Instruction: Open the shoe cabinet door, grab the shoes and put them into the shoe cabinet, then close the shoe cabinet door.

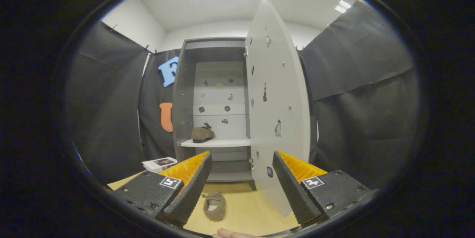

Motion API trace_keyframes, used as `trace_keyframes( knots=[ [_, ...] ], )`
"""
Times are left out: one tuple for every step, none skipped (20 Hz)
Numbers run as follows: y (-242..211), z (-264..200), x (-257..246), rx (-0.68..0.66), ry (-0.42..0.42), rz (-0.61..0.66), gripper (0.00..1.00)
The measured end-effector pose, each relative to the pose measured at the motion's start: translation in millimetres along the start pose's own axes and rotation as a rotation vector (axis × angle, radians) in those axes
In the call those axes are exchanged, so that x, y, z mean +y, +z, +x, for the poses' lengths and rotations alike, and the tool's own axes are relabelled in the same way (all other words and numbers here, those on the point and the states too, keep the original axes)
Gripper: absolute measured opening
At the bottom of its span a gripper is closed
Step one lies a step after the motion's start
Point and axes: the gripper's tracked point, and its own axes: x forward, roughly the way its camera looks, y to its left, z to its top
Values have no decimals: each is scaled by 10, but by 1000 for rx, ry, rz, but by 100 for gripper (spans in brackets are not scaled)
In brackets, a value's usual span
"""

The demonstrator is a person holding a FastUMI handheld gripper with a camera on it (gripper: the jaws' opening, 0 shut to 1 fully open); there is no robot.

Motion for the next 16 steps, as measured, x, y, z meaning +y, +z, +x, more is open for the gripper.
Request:
trace_keyframes(
  knots=[
    [-123, 97, 55, 15, 15, 9, 100],
    [-231, 186, 104, 25, 24, 15, 100],
    [-378, 268, 157, 42, 31, 15, 100],
    [-540, 353, 232, 65, 42, 9, 100],
    [-722, 441, 314, 99, 54, 2, 100],
    [-932, 528, 400, 146, 68, -2, 100],
    [-1150, 601, 486, 198, 85, 0, 100],
    [-1361, 693, 577, 243, 104, 5, 99],
    [-1575, 785, 627, 292, 114, 4, 99],
    [-1777, 875, 669, 331, 118, 4, 99],
    [-1967, 955, 715, 367, 119, 3, 99],
    [-2153, 1027, 764, 399, 127, 0, 99],
    [-2315, 1094, 807, 428, 131, -4, 98],
    [-2472, 1155, 834, 457, 129, -6, 98],
    [-2620, 1207, 874, 481, 133, -4, 97],
    [-2746, 1238, 919, 506, 138, 3, 96]
  ],
)
